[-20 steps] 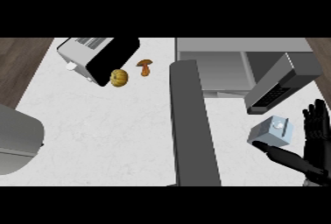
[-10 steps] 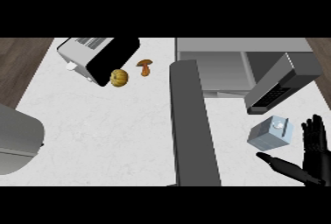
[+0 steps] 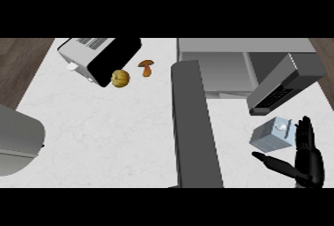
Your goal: Pick up the milk, place it into the microwave and close the microwave
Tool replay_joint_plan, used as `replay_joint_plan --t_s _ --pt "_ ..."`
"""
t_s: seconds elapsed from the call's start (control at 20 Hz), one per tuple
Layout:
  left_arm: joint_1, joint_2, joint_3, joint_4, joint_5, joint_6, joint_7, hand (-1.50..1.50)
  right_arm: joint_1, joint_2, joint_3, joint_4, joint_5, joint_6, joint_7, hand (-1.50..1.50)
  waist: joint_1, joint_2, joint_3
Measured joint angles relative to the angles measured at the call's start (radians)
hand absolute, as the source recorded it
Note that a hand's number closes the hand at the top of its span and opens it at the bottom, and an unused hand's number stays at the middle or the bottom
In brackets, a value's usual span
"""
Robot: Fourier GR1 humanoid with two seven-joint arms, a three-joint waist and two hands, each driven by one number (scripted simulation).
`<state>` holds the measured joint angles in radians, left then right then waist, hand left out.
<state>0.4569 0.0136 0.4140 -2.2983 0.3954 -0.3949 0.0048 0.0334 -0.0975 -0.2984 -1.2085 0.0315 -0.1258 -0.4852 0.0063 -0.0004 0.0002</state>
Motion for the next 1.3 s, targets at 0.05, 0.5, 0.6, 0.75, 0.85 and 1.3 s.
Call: replay_joint_plan --t_s 0.05,0.5,0.6,0.75,0.85,1.3 --pt "0.016 -0.003 -0.015 -0.017 -0.004 0.006 -0.002 -1.50 -0.013 -0.005 -0.007 0.041 0.002 -0.004 -0.024 -1.50 0.001 0.000 0.000" --pt "0.009 0.008 0.039 -0.033 0.055 -0.012 0.044 -1.50 -0.158 -0.082 -0.063 0.373 -0.010 0.006 -0.205 1.50 0.003 0.001 0.000" --pt "0.017 0.000 0.038 -0.022 0.051 -0.027 0.029 -1.50 -0.184 -0.099 -0.071 0.445 -0.017 0.026 -0.246 1.50 0.004 0.001 0.000" --pt "0.029 -0.007 0.045 -0.031 0.058 -0.040 0.030 -1.50 -0.233 -0.120 -0.071 0.535 -0.015 0.047 -0.299 1.50 0.005 0.001 0.000" --pt "0.049 -0.008 0.042 -0.032 0.057 -0.046 0.021 -1.50 -0.249 -0.114 -0.059 0.556 -0.001 0.033 -0.345 1.50 0.006 0.000 -0.001" --pt "0.051 0.007 0.051 0.000 0.070 -0.062 -0.014 -1.50 -0.375 -0.120 -0.033 0.687 0.038 0.025 -0.497 1.50 0.013 0.001 -0.004"
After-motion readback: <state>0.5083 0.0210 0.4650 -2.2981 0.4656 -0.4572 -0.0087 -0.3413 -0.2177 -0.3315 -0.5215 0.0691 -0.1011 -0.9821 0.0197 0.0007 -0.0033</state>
